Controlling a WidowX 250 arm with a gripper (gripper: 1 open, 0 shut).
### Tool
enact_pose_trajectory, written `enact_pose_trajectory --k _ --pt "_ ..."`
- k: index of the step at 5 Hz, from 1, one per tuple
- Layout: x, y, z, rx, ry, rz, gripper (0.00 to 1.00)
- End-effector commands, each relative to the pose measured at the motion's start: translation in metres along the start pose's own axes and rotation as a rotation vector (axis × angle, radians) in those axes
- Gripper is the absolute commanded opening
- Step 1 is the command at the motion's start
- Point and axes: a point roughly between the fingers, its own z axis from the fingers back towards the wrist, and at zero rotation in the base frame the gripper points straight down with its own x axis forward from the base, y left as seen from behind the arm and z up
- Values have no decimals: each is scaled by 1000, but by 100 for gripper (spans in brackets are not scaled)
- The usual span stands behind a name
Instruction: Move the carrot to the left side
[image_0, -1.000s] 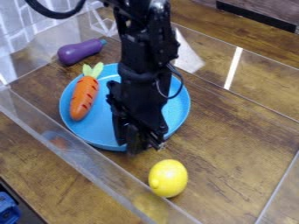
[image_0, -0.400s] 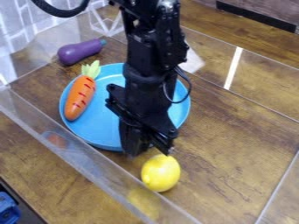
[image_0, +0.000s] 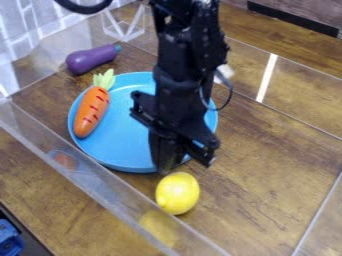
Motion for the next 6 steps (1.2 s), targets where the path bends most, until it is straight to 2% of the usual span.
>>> enact_pose_trajectory --k 1,2,4,6 --pt "15 7 17 -2 -59 24 0" --pt "18 9 15 -7 -61 27 0" --pt "12 35 18 -14 -66 263 0" --pt "5 96 43 6 -70 466 0"
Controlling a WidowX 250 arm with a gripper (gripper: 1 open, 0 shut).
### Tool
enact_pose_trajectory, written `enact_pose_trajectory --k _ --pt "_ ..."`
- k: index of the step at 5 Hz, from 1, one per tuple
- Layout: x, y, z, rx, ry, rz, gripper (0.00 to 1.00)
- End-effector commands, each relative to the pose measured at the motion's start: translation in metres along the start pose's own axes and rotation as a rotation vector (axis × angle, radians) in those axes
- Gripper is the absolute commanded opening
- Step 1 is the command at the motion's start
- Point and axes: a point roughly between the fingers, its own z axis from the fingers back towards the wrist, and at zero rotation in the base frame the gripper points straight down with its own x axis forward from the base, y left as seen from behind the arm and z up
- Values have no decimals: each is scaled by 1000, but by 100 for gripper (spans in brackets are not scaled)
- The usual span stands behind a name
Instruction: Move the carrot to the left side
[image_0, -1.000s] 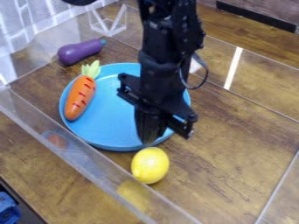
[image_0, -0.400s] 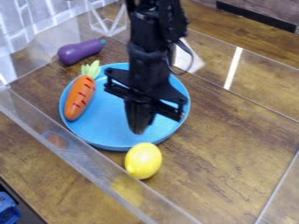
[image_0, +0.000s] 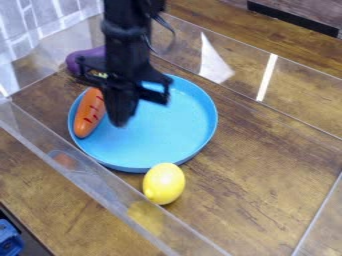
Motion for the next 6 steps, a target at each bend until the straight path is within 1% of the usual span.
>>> enact_pose_trajectory --k 1,2,3,5,6 --pt "23 27 39 -21 -76 103 0" --pt "32 32 31 1 -89 116 0" --pt "37 33 22 25 -90 136 0" --pt "53 41 8 62 -96 116 0" --pt "59 32 -6 79 -99 103 0"
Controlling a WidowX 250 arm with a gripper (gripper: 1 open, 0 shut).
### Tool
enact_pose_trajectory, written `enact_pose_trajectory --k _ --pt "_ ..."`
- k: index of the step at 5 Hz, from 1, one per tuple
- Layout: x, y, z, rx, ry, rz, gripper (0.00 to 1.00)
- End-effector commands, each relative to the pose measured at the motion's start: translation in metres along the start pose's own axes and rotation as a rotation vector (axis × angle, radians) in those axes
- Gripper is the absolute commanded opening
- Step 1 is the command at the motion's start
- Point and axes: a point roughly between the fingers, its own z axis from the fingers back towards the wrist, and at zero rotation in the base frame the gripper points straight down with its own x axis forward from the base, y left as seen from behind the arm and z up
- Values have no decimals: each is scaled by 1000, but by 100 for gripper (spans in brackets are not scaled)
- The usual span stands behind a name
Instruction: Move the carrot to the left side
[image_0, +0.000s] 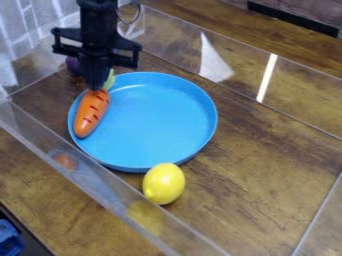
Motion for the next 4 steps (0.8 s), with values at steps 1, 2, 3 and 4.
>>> enact_pose_trajectory --k 1,2,3,4 --pt "12 -17 2 3 -73 -22 0" --pt "18 -10 26 -11 -108 -61 0" --pt "24 -3 52 -28 -145 -96 0" --pt "27 19 69 -28 -188 -94 0"
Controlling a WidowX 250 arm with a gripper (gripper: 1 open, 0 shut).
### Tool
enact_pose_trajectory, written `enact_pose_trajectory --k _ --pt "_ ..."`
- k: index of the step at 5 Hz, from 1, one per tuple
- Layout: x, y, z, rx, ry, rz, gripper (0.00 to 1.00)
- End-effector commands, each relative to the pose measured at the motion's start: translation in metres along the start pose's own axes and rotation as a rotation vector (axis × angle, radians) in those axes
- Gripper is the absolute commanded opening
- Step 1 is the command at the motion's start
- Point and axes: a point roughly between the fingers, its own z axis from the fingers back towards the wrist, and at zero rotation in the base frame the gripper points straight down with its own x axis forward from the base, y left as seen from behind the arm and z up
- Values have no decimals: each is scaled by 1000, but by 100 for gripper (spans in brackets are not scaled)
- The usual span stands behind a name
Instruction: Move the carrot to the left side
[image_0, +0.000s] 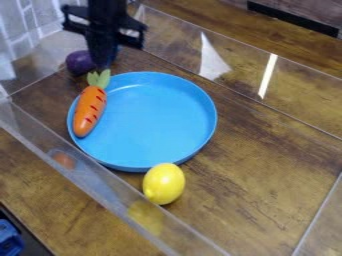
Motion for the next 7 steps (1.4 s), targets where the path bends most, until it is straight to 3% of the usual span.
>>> enact_pose_trajectory --k 1,2,4,6,7 --pt "9 31 21 -9 -100 12 0" --pt "13 42 18 -3 -98 14 100" --pt "17 49 19 -1 -88 2 100" --pt "24 59 2 -32 -60 -40 100" --pt "22 66 -15 -48 -51 -74 100"
